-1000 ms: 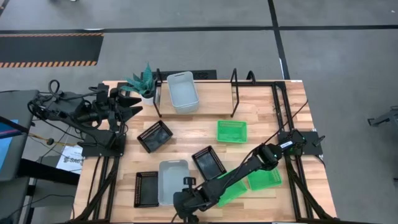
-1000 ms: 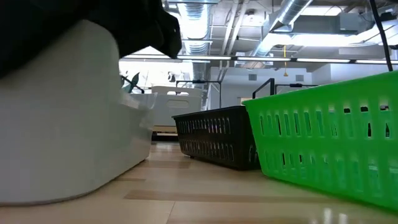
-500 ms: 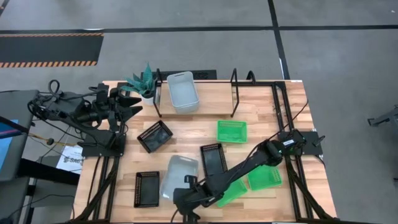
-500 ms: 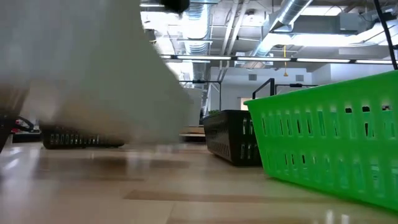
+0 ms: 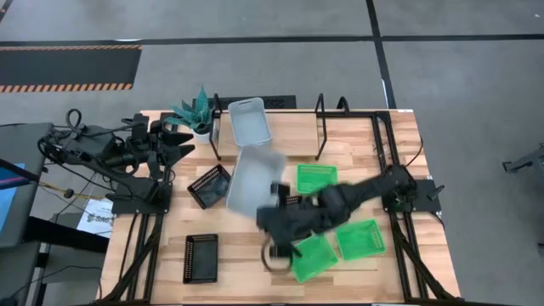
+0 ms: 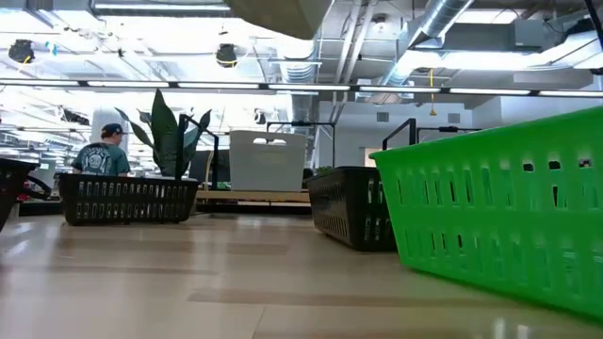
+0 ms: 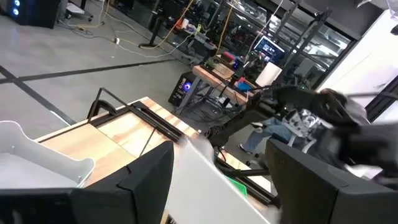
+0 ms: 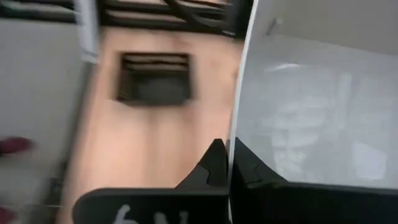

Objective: Stack baskets on shelf by color
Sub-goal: Stack the gray bin on the gray bin on the shelf, then put the top green bin on the shelf

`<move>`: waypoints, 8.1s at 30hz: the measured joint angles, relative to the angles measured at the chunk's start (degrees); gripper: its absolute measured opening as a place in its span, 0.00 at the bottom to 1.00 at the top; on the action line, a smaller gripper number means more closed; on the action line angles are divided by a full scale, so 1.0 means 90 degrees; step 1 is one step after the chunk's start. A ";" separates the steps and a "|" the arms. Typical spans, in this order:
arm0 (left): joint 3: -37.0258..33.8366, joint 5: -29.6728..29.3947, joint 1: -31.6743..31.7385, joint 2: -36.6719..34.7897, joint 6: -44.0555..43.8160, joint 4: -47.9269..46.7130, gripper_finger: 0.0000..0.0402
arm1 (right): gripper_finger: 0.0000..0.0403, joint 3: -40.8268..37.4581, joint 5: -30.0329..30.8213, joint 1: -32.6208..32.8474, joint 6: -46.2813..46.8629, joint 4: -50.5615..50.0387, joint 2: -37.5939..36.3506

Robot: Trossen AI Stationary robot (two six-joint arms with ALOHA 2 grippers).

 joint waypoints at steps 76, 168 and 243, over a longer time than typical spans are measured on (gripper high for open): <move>0.0000 -0.3672 0.0002 -0.0097 0.0292 0.0291 0.61 | 0.04 -0.0008 -0.3127 -0.4810 -0.6754 -0.0847 0.0912; 0.0000 -0.3640 0.0000 -0.0097 0.0418 0.0177 0.61 | 0.40 -0.0088 -0.2279 -0.4801 -0.4016 0.0368 0.1852; 0.0002 -0.3028 0.0002 -0.0294 0.1311 0.0202 0.61 | 0.49 -0.6903 -0.2767 -0.2851 0.1268 -0.1121 -0.3313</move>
